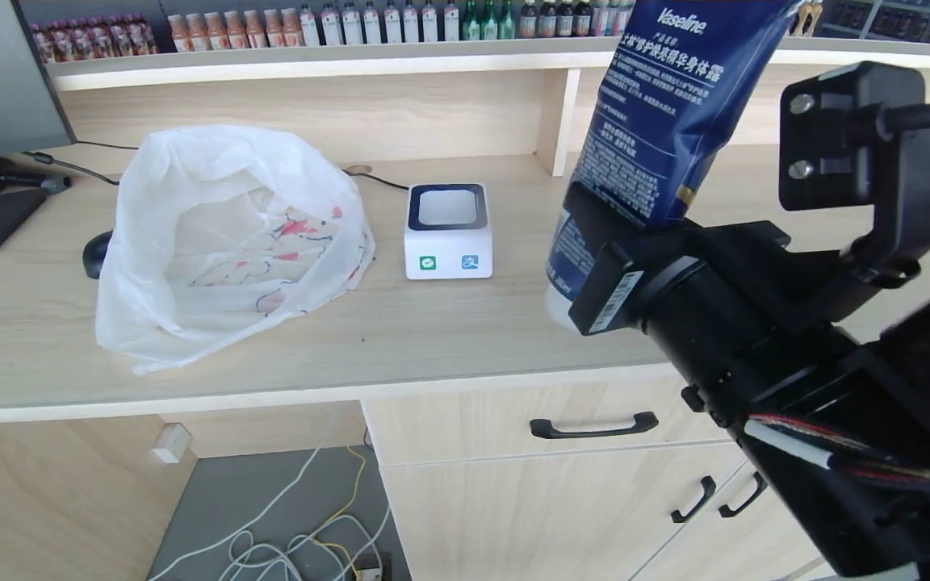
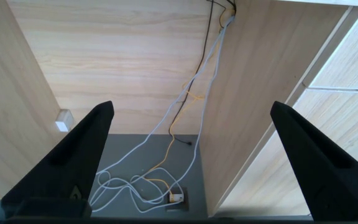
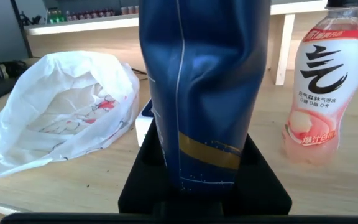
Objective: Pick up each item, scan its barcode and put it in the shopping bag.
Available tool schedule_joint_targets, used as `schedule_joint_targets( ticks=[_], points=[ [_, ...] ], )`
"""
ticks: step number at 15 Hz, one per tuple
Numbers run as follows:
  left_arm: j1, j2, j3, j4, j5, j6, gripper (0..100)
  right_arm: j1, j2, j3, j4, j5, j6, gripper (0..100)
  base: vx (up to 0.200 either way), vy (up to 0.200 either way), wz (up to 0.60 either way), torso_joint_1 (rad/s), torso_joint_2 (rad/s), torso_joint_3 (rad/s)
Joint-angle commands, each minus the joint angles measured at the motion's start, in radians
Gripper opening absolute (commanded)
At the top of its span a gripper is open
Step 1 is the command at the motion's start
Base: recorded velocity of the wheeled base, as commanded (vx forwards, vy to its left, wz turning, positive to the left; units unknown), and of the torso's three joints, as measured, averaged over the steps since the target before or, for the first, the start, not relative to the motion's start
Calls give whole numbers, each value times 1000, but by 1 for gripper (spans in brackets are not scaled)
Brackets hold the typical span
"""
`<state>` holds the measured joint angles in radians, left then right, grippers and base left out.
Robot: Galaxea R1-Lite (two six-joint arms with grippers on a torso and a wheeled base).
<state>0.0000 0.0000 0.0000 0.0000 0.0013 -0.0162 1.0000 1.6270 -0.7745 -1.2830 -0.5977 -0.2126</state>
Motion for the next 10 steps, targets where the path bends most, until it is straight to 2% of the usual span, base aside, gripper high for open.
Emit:
schedule_joint_targets(
  ticks=[1, 8, 10],
  points=[
    [0, 0, 0, 0, 0, -1, 100, 8, -59, 81, -22, 1, 1, 0, 0, 0, 0, 0, 0, 0],
    [0, 0, 0, 0, 0, -1, 100, 19, -199, 294, -65, 4, 5, 0, 0, 0, 0, 0, 0, 0],
    [0, 0, 0, 0, 0, -1, 100, 52, -262, 340, -65, 36, 5, 0, 0, 0, 0, 0, 0, 0]
  ],
)
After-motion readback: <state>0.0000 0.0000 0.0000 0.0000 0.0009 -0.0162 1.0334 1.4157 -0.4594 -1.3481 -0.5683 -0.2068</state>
